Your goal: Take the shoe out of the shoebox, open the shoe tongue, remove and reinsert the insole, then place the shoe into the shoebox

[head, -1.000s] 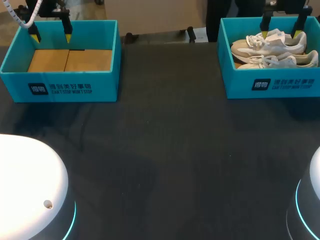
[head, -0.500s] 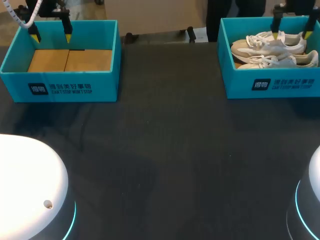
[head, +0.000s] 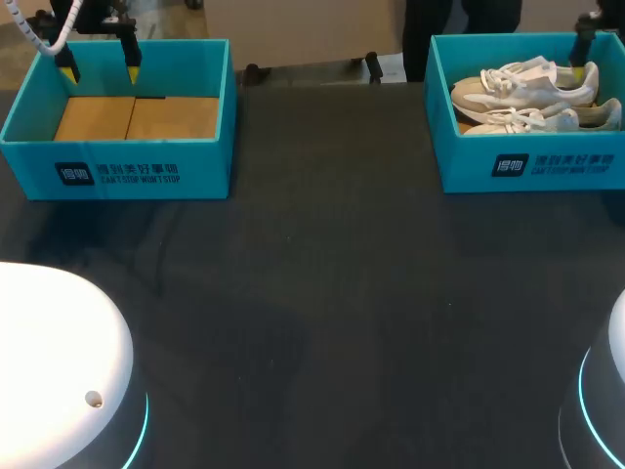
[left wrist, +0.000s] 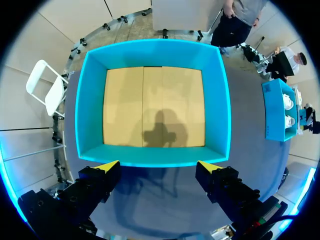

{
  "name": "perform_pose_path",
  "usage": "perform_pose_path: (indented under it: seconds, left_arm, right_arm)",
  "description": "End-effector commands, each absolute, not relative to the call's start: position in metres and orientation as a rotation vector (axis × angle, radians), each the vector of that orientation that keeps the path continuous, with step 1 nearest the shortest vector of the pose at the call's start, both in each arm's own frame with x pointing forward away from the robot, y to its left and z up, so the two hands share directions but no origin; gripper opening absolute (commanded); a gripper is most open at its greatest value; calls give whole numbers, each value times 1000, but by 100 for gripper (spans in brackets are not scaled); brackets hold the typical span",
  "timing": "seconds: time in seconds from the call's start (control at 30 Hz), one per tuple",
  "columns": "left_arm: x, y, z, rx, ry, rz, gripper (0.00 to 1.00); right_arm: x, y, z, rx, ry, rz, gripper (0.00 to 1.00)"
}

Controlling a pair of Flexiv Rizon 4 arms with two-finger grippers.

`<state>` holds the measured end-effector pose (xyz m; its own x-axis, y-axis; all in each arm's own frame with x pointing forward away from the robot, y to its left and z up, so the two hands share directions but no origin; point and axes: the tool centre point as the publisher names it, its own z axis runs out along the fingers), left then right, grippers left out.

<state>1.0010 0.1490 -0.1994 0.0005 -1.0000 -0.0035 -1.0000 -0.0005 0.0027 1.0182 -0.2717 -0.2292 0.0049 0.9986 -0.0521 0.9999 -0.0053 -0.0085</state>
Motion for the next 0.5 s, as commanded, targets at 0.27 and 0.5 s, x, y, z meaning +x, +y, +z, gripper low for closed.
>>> perform_pose_path:
  seconds: [0.27,0.5]
  left_arm:
    - [1000,149,-200,-2221,2221,4,100]
    - [1000,149,-200,-2221,2221,4,100]
  right_arm:
    - [1014,-305,-268,2153,2212,-66,100]
    - [1020,-316,-281,2106,2240,-63,100]
